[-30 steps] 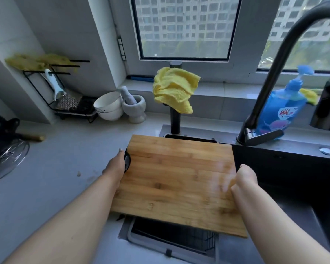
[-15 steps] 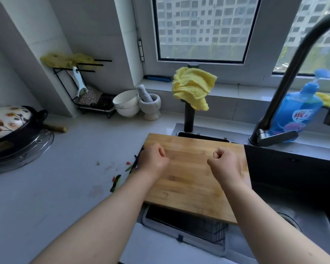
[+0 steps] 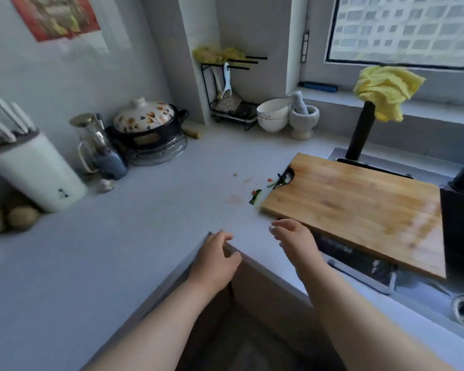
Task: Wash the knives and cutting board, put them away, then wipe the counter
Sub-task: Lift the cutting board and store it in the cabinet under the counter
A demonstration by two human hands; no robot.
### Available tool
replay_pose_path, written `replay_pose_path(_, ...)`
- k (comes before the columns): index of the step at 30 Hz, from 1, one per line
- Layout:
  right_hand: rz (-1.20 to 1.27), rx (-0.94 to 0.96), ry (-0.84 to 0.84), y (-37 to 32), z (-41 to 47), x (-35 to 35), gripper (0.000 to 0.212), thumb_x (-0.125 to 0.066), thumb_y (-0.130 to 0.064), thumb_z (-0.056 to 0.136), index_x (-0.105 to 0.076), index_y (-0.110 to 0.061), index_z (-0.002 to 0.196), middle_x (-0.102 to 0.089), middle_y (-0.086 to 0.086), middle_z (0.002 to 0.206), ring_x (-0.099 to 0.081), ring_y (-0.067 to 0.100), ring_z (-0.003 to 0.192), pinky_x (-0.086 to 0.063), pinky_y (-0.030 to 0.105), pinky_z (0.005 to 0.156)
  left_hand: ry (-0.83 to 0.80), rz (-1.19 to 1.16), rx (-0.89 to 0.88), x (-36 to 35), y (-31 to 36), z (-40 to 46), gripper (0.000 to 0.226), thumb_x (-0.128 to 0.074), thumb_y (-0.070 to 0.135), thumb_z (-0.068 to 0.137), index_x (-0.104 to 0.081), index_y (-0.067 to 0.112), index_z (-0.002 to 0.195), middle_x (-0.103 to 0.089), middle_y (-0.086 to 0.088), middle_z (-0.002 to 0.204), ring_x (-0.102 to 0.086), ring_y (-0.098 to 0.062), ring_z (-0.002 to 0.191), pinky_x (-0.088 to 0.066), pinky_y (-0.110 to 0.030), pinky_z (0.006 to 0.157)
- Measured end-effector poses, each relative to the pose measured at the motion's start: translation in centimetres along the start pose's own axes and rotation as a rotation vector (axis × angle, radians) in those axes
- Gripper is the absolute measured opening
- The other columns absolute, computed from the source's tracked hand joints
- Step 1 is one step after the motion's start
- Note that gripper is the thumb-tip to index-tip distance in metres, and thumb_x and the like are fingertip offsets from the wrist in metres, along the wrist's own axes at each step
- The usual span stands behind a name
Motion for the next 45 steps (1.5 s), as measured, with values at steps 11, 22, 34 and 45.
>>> replay_pose_path(11,0.536,-0.594,-0.377,7.0,-7.5,-23.3,0.076,-0.033,-0.065,0.092,-0.051,0.001,0.125,-0.058,0.025,0.120,-0.059,0.039,0.110,-0.048,0.044,0.093,-0.215,0.569,0.254,8.3,-18.9,-8.3,0.052,-0.014,0.035,0.104,-0.009,0.021,0.153,0.000,0.003,0.162,0.003,-0.017,0.148,-0.003,-0.050,0.118)
replay_pose_path(22,0.978,-0.787,-0.398,9.4,-10.5,-32.1,0.088,-0.026,-0.075,0.086,-0.054,-0.002,0.126,-0.062,0.019,0.120,-0.059,0.035,0.112,-0.043,0.049,0.102,-0.263,-0.031,0.303,8.8,-22.8,-8.9,0.059,0.000,0.056,0.097,-0.019,0.037,0.150,-0.004,0.014,0.160,0.008,-0.001,0.145,0.017,-0.040,0.114)
replay_pose_path(34,0.799,-0.676,-0.420,12.4,-11.9,-30.3,0.050,-0.047,-0.045,0.096,-0.052,-0.005,0.126,-0.069,0.016,0.099,-0.066,0.027,0.094,-0.048,0.041,0.092,-0.219,-0.132,0.298,8.8,-22.8,-8.9,0.067,-0.002,0.067,0.090,-0.023,0.040,0.148,-0.007,0.013,0.160,0.007,-0.004,0.146,0.017,-0.039,0.114)
replay_pose_path(45,0.252,-0.450,-0.219,17.5,-10.8,-17.0,0.016,-0.063,-0.010,0.088,-0.066,-0.002,0.101,-0.067,0.015,0.088,-0.062,0.026,0.076,-0.051,0.036,0.069,-0.168,-0.008,0.273,8.6,-22.3,-9.4,0.056,-0.004,0.053,0.098,-0.020,0.038,0.150,-0.006,0.020,0.158,0.005,0.003,0.144,0.015,-0.035,0.114)
Point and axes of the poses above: each hand's wrist, its own z-axis towards the middle knuckle, its own x-axis out of the back of the hand, y = z × x, the point moved 4 cm from there along z, towards the middle knuckle
